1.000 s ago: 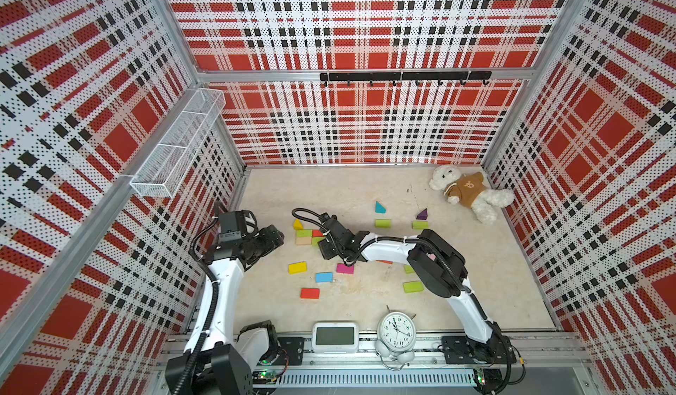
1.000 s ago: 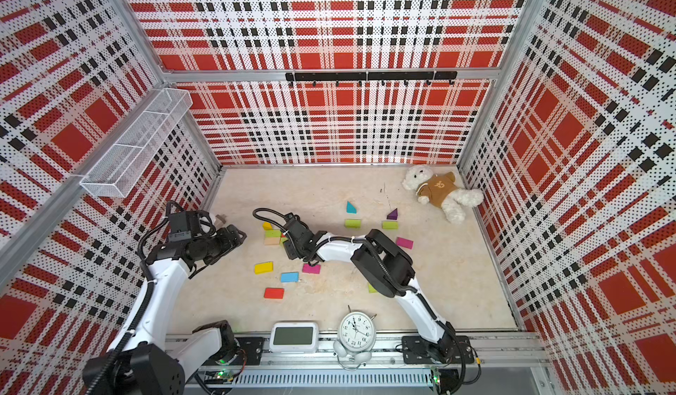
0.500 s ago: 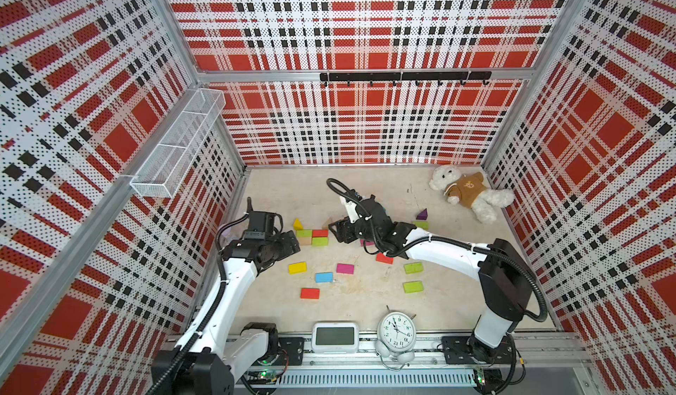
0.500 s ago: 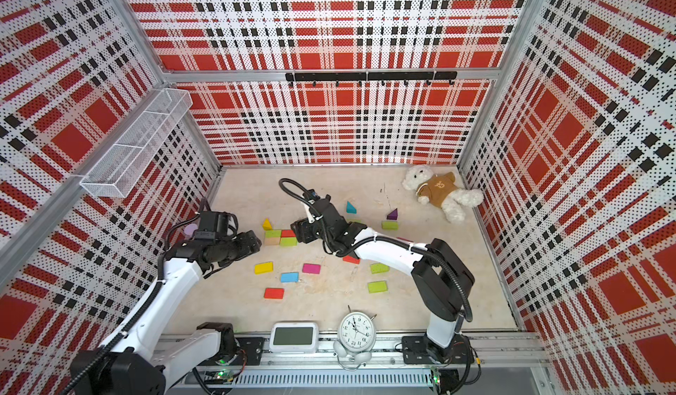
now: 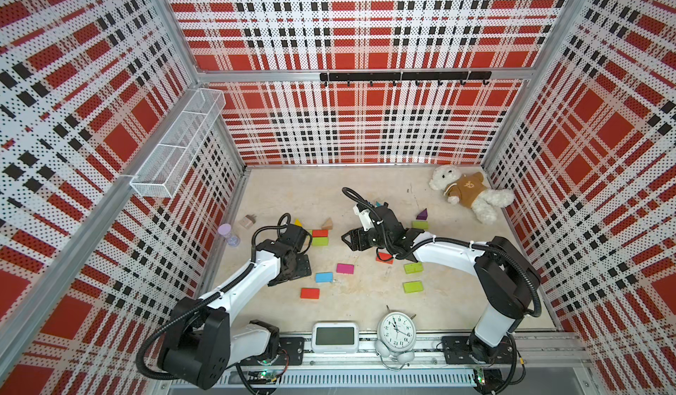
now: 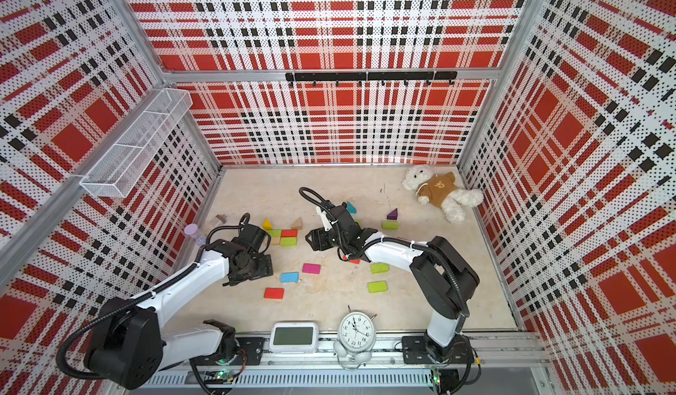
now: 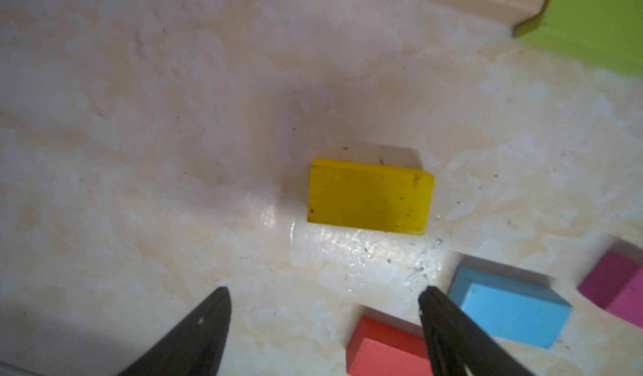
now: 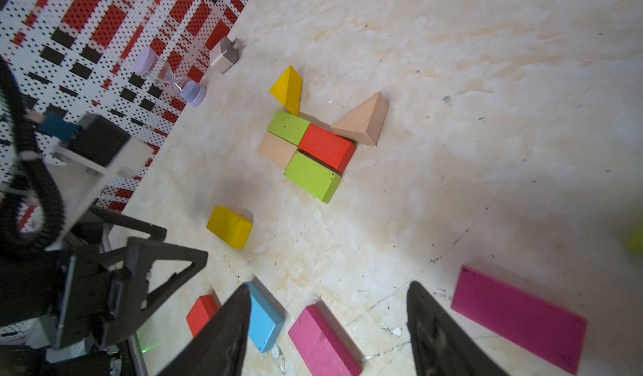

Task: Assemble a carrot with building blocks
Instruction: Pick up the building block from the center of the board.

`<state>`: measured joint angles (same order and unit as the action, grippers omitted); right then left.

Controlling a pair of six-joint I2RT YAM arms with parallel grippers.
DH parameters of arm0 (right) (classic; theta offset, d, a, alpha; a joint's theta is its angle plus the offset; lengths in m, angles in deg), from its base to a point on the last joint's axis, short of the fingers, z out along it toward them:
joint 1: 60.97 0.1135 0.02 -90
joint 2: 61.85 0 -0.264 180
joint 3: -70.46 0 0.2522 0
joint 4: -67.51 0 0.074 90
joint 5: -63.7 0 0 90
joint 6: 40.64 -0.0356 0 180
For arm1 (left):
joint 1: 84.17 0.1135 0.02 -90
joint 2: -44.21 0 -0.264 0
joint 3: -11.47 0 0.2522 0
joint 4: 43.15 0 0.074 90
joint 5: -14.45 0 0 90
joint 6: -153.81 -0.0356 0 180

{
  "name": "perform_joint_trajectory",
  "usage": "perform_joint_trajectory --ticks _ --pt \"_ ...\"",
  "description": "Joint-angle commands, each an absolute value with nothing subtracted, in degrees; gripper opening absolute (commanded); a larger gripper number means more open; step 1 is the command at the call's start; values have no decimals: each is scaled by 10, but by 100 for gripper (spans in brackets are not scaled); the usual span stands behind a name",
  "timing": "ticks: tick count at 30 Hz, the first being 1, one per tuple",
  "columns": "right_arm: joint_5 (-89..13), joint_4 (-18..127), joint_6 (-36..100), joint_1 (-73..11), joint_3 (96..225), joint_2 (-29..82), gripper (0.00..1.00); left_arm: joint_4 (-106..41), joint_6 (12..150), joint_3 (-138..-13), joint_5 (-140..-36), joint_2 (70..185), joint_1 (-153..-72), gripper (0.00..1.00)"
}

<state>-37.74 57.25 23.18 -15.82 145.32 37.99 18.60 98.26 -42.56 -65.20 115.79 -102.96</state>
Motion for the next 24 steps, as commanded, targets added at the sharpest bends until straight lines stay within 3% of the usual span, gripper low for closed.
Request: perform_joint_trajectory --ticks 1,14,24 --pt "-403 599 228 -165 1465 374 71 138 980 -416 -639 1162 -1032 87" --pt "-428 596 204 -169 1494 413 71 80 936 -426 -682 1241 -1021 84" --pt "-427 592 199 -170 1499 418 70 81 926 -440 -681 1265 -999 73"
